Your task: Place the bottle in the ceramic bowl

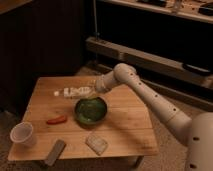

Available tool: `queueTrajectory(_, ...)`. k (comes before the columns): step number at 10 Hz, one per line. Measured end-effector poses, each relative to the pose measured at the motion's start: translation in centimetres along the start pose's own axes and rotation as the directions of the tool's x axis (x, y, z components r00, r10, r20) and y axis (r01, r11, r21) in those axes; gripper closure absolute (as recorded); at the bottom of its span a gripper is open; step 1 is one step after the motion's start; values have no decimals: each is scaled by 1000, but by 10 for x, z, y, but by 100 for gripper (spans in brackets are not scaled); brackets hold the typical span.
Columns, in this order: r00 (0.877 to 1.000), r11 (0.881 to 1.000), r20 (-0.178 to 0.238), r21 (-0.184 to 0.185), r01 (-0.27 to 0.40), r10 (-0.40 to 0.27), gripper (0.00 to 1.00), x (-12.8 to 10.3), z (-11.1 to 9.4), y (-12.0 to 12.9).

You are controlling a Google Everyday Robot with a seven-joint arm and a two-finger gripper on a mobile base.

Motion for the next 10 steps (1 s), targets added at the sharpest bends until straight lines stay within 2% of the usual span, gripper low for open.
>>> queueTrajectory(10,1000,1000,-19,-19,0,-1,95,-7,-1,-3)
